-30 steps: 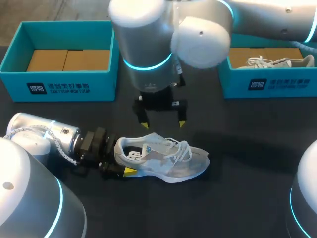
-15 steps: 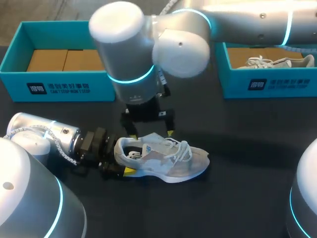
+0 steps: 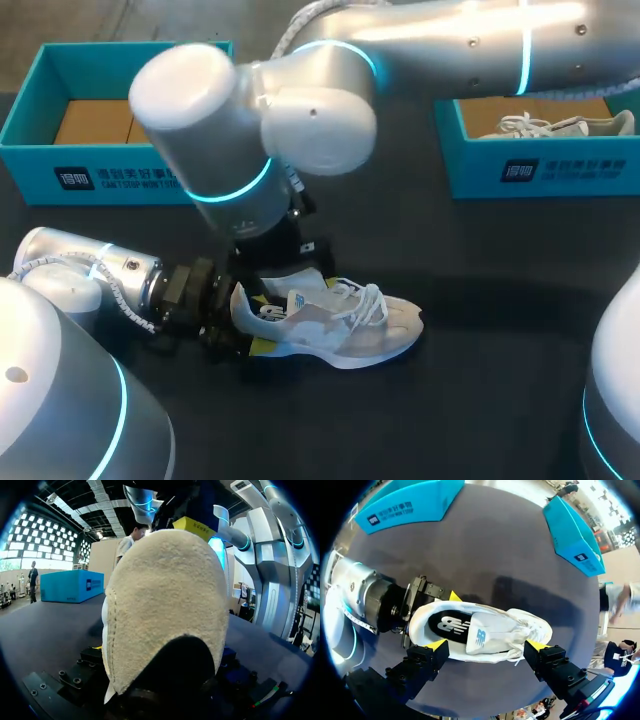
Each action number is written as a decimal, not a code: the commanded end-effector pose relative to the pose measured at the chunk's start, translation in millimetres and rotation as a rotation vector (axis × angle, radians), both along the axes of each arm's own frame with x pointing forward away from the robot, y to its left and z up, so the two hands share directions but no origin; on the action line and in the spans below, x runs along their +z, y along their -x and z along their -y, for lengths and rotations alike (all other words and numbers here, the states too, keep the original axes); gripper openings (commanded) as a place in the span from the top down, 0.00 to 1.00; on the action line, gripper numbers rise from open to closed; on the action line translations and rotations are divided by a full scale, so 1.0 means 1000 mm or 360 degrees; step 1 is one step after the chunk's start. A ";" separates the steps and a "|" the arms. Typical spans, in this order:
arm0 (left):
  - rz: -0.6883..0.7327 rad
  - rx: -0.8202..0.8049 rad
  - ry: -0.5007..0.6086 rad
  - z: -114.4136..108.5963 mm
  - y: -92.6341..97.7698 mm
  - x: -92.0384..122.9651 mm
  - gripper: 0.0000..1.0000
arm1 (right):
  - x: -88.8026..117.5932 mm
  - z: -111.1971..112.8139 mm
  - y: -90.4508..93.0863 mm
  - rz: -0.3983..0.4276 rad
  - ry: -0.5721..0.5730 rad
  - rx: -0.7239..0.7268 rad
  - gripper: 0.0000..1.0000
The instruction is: Take the shoe out of the shoebox, open the shoe tongue, remove and reinsert the insole, then place the shoe into the shoebox
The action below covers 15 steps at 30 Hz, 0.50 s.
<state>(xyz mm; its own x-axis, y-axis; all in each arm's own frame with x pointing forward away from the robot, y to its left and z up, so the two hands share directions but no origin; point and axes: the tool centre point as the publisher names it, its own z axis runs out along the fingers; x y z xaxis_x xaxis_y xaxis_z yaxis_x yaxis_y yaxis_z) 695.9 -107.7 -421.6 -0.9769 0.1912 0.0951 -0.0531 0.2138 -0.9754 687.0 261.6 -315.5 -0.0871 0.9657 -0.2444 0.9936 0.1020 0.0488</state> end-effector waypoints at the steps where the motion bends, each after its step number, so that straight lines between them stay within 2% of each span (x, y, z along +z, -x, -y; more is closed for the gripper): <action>1: -0.0001 -0.0003 0.0001 -0.001 -0.001 -0.002 1.00 | -0.007 -0.006 0.011 0.0190 0.0195 -0.0469 0.00; 15: -0.0001 -0.0003 0.0001 -0.001 -0.001 -0.002 1.00 | -0.013 0.004 0.010 0.0292 0.0203 -0.0631 0.00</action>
